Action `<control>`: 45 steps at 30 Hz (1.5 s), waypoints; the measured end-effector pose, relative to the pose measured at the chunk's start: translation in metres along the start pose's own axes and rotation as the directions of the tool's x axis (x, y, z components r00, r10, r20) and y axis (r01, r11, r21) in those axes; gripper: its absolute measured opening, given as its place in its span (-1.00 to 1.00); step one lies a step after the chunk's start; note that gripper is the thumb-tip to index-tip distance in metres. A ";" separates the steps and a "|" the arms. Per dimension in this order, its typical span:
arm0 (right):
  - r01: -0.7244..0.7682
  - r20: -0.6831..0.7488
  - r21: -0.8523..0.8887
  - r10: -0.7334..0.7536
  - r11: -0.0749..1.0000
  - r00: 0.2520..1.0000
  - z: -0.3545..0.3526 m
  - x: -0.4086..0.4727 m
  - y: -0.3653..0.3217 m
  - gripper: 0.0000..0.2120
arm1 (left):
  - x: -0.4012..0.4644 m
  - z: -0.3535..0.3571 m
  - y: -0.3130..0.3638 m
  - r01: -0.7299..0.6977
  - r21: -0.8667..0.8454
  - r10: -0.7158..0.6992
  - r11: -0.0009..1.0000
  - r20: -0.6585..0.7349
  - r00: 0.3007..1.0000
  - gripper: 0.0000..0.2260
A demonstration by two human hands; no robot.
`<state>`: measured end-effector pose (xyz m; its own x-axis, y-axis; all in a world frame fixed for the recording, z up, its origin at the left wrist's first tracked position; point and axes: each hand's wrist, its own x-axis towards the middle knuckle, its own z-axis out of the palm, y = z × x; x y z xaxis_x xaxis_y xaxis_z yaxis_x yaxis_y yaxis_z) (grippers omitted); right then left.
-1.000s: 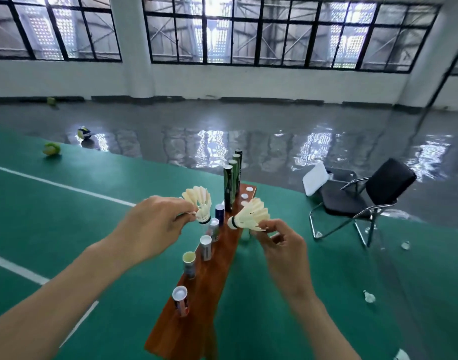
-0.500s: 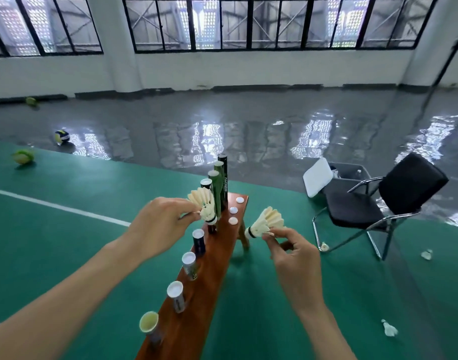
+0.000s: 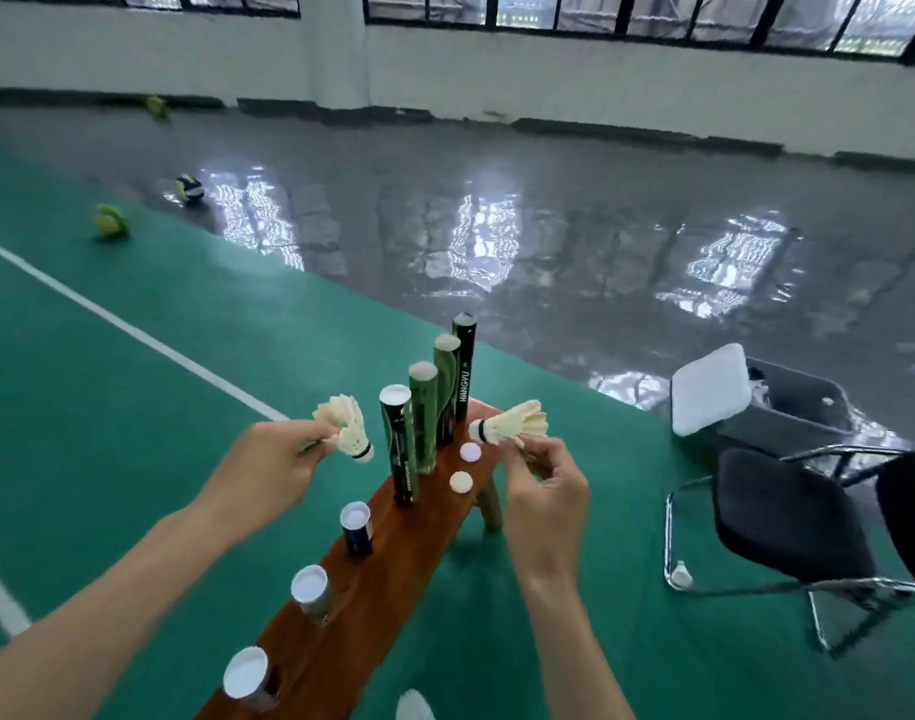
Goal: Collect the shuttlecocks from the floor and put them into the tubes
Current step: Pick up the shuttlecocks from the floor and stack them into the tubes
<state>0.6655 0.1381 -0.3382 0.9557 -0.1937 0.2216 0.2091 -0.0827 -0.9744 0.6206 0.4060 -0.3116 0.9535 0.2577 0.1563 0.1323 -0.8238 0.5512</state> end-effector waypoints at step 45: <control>0.017 0.764 -0.216 0.158 0.976 0.626 0.188 0.419 0.237 -0.93 | 0.327 0.241 0.018 0.584 0.312 -0.629 0.750 0.059 0.776 -0.57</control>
<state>1.1545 0.2210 -0.4830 0.7894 0.6123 -0.0445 0.1760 -0.2951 -0.9391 0.9998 0.3536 -0.4486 0.6723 0.6879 -0.2735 0.7403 -0.6245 0.2489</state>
